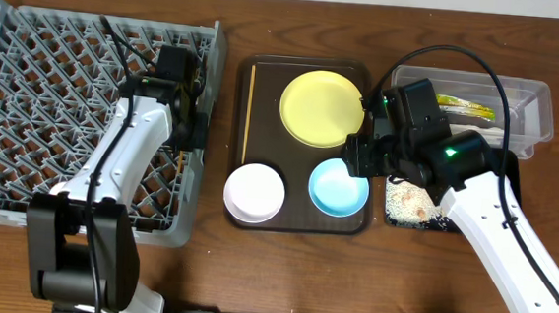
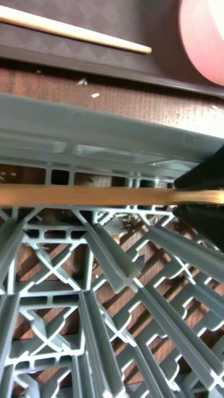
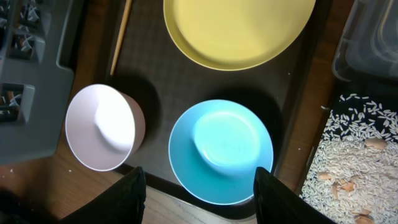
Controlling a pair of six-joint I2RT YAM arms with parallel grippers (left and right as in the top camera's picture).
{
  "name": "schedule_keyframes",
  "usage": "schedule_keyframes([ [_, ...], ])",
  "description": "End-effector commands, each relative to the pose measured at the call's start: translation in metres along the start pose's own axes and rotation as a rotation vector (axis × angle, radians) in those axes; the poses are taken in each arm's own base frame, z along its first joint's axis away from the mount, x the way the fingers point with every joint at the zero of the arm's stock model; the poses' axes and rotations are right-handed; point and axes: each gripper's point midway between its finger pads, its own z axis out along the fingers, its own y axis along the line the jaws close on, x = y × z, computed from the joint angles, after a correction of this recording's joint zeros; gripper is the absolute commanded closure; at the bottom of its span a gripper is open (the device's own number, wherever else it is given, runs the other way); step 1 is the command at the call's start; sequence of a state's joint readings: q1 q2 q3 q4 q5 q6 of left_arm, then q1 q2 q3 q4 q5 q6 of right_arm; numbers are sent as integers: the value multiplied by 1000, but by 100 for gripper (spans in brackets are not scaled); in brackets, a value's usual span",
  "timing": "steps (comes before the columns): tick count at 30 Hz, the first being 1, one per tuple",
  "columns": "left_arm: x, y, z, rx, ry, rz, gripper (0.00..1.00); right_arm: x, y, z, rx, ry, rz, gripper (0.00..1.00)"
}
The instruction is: Sort waste into correct bins and load items into the dishwasher
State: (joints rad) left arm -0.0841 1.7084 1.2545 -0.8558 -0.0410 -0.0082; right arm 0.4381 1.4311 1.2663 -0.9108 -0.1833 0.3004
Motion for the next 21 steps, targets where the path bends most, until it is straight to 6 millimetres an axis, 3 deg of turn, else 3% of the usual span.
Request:
schedule_keyframes([
  [1, -11, 4, -29, -7, -75, -13, 67, -4, 5, -4, -6, -17, -5, 46],
  [2, -13, 5, -35, -5, -93, -15, 48, -4, 5, -4, -6, -17, -5, 46],
  [3, -15, 5, -43, -3, -115, -22, 37, -4, 4, -4, -6, -16, -5, 46],
  [7, -21, 0, -73, 49, -205, -64, 36, -3, 4, -4, -6, -15, -5, 46],
  [13, -45, -37, -111, 251, -368, -84, 38, -4, 5, -4, -6, -17, -5, 46],
  [17, -65, -62, -106, 283, -417, -54, 49, -4, 4, -4, -6, -17, -5, 46],
  [21, -80, -90, -70, 294, -389, -5, 50, -4, 5, -4, -7, -17, -5, 46],
])
